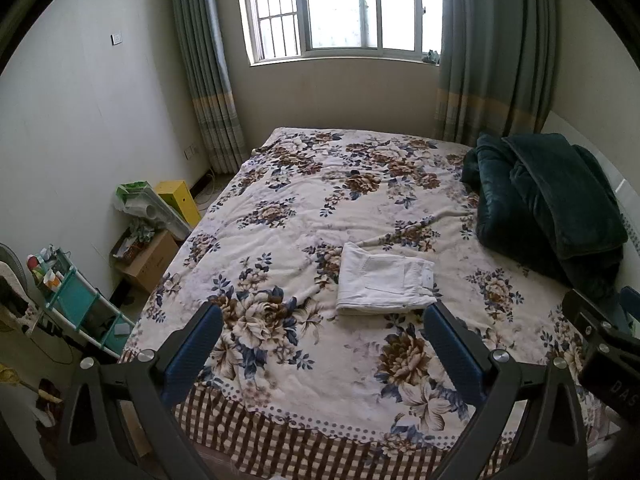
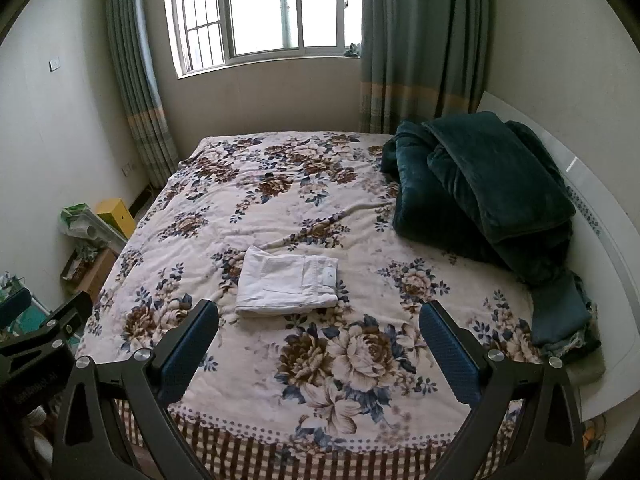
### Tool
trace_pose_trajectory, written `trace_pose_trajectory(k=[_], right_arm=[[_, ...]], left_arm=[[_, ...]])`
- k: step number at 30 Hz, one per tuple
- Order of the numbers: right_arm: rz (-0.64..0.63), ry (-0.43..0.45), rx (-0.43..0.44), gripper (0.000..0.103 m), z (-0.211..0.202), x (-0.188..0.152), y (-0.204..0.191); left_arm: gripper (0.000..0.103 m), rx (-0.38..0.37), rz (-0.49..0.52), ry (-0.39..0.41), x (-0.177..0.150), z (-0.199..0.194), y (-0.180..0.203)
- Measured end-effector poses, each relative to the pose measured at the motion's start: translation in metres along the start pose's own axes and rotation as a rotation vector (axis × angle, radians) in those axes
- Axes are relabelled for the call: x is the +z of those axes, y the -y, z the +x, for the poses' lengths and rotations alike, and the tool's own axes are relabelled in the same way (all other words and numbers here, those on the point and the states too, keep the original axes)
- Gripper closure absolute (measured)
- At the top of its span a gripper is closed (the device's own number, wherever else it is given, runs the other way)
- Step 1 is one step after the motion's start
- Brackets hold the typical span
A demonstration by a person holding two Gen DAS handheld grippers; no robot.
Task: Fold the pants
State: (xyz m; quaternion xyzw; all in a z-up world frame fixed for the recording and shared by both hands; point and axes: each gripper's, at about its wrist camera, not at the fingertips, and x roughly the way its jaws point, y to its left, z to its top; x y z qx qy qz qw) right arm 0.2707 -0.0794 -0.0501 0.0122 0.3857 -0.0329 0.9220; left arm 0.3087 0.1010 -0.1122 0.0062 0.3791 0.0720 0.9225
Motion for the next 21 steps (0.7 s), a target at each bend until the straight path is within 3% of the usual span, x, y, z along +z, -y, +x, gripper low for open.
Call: trace_pose_trajectory(k=[21], right_arm=[[-0.01,0.014,0.015,0.001,-0.002,0.006,0.01]], left_arm=[[0.0,-0.025,0.017,0.023,0.001,-0.007,0.006]])
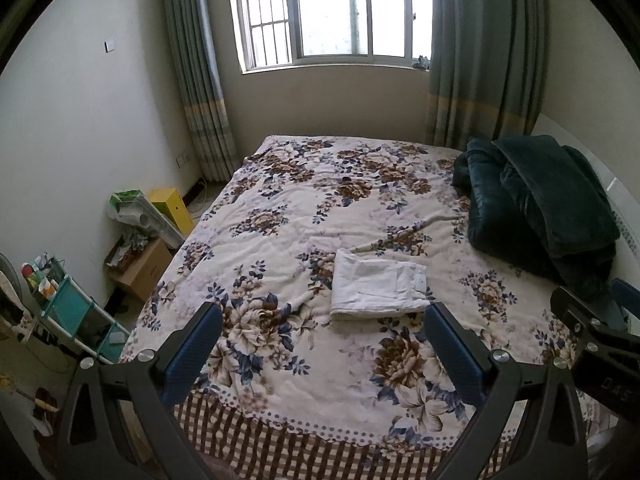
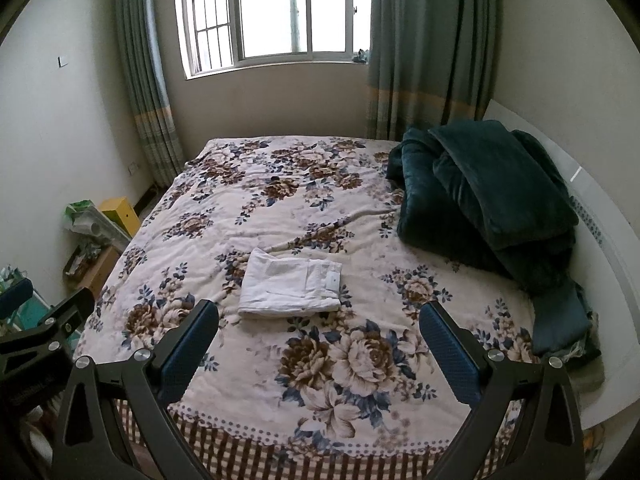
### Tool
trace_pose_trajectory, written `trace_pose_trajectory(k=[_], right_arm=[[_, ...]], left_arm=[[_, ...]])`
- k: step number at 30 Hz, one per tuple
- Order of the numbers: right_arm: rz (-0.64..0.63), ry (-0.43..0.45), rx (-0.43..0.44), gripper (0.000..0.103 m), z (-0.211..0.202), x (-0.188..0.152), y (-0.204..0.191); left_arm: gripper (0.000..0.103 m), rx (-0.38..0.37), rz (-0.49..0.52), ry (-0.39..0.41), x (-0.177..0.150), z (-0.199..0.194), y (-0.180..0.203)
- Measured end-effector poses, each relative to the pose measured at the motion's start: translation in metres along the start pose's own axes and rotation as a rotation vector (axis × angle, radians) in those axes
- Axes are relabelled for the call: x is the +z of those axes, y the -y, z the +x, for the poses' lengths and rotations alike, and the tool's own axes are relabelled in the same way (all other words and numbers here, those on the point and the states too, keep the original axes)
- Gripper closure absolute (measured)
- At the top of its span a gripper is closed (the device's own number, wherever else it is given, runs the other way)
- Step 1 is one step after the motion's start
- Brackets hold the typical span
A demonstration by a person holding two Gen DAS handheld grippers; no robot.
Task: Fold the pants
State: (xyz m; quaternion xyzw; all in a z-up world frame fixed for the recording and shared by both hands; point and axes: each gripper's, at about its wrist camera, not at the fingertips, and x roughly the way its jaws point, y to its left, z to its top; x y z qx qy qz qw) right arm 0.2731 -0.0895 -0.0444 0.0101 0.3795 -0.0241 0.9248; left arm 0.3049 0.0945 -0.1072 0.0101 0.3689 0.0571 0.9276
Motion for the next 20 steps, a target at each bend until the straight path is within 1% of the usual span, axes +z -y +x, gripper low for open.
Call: trace_pose_trajectory(k=[8,20], right_arm=[[-0.001,0.004,0.006,0.001,0.0003,0.0047,0.0011],[-0.002,0.002,0.006,0.001,-0.0008,0.0015,-0.0001]], left_arm=[[0.0,-0.002,0.003,0.01,0.0038,-0.0031,0.0037],[0.0,-0.004,-0.002,0.015,0.0074,-0.0052,0.0016]])
